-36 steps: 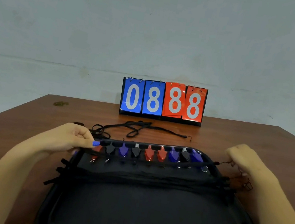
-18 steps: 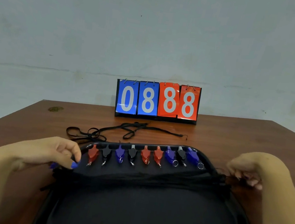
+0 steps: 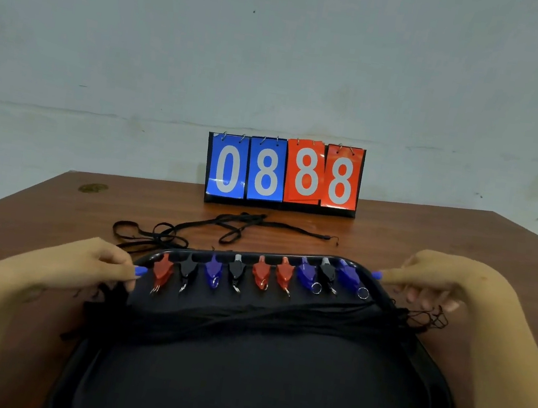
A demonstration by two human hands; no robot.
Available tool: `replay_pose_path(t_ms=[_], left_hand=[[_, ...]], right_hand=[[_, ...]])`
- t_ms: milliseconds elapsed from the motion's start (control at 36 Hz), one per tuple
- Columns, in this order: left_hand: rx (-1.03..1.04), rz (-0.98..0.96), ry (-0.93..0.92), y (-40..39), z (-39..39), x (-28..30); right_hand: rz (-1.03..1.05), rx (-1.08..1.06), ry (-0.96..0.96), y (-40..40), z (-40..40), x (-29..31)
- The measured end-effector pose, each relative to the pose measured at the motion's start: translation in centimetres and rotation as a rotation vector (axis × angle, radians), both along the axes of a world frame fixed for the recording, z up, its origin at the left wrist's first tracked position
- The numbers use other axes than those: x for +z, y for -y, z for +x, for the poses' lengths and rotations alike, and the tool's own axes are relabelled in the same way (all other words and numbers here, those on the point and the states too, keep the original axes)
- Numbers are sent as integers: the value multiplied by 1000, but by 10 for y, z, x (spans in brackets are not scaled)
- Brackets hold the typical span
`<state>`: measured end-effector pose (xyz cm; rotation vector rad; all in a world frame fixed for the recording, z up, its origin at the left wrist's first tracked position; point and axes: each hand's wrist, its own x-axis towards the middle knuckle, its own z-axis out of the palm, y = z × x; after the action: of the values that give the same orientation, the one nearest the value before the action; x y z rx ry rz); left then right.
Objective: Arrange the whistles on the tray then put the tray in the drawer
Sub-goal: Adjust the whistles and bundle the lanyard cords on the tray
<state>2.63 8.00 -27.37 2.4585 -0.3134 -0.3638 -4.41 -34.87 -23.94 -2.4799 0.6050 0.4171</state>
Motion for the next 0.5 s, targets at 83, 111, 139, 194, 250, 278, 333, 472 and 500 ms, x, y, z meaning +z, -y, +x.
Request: replay_pose_path(t_ms=[83,111,139,194,250,278,333,472,500], left_hand=[[-90,39,11,3,-5,4],[-124,42,-1,5,-6,5],[-168,44,-15,7,-8,7],[-221,65,-29,9,-9,7],[-290,100,-32,8,-7,5],[-315,101,-35,9,-6,5],[-351,93,-39,8,-5,5],[-378,103,-88,8,-7,7],[-379,101,-90,8,-7,7]], right_hand=[[-79,51,-101,0,-2,0],[-74,49,-112,1,-2,-1],[-58,42,-121,2,-1,-1],[-40,39,-136,3,0,-3],[-46,40,-132,3,1,-5],[-40,43,-128,3,2,-6],[-32,37,-116,5,4,-8],[-48,35,-67,7,2,-5],[-42,35,-43,8,2,-4]])
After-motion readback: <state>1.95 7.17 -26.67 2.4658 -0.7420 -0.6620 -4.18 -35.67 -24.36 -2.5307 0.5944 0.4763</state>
